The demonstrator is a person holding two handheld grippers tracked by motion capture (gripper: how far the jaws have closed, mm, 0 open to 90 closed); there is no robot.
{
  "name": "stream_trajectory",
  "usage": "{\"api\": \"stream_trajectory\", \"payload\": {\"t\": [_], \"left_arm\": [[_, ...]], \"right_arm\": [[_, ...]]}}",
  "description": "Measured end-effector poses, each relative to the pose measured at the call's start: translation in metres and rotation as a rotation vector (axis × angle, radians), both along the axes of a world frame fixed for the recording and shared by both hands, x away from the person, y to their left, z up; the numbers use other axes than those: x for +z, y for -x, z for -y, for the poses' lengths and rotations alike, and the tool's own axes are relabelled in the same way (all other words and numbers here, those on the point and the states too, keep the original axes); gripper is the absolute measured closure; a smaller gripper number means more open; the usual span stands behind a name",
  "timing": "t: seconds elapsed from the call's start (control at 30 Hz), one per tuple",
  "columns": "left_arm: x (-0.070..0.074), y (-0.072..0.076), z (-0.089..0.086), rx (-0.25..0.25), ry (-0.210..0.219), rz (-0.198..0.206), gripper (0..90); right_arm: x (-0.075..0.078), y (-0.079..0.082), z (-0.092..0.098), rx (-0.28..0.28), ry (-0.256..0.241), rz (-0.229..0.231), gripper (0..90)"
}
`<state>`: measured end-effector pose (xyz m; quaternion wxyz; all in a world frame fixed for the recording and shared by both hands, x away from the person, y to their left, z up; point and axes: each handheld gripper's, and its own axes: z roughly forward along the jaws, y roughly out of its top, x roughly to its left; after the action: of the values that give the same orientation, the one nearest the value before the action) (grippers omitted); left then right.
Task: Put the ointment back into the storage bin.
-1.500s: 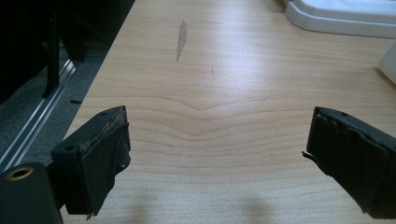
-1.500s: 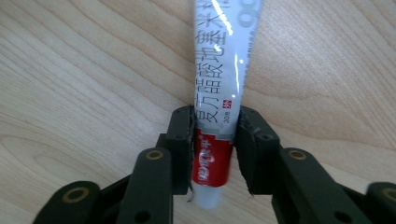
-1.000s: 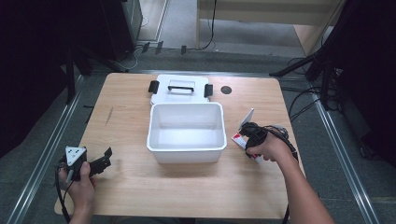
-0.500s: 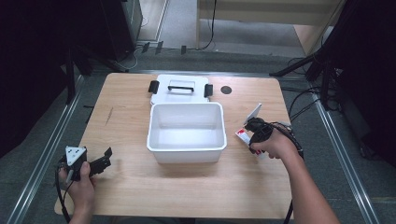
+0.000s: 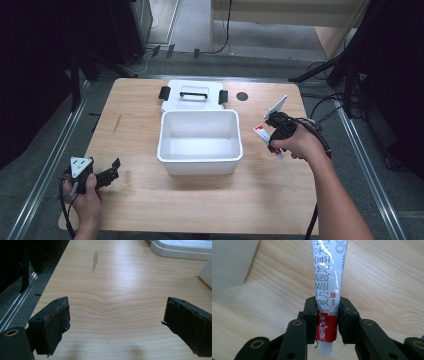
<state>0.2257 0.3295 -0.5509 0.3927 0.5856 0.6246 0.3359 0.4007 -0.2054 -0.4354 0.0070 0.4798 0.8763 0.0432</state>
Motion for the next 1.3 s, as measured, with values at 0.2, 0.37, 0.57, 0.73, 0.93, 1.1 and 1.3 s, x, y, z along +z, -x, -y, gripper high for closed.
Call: {"api": "stream_trajectory", "payload": {"t": [0.2, 0.37, 0.57, 0.73, 0.93, 1.1, 1.3], "left_arm": [[0.000, 0.000, 0.000, 0.000, 0.001, -0.001, 6.9], [0.000, 0.000, -0.001, 0.000, 0.005, -0.002, 6.9], [0.000, 0.000, -0.001, 0.000, 0.005, -0.002, 6.9], [0.000, 0.000, -0.001, 0.000, 0.005, -0.002, 6.9], [0.000, 0.000, -0.001, 0.001, 0.009, -0.003, 6.9], [0.000, -0.001, -0.001, 0.001, 0.010, -0.004, 6.9], [0.000, -0.001, -0.001, -0.001, 0.011, -0.007, 6.9]], "right_arm": [[0.016, -0.004, -0.008, 0.009, -0.016, 0.007, 71.9], [0.030, -0.007, -0.016, 0.026, -0.020, 0.018, 71.9], [0.048, -0.010, -0.025, 0.034, -0.026, 0.038, 71.9], [0.064, -0.011, -0.034, 0.060, -0.032, 0.056, 71.9], [0.079, -0.011, -0.052, 0.104, -0.032, 0.068, 71.9], [0.086, -0.010, -0.071, 0.151, -0.038, 0.076, 71.9], [0.090, -0.007, -0.092, 0.202, -0.045, 0.074, 71.9]]}}
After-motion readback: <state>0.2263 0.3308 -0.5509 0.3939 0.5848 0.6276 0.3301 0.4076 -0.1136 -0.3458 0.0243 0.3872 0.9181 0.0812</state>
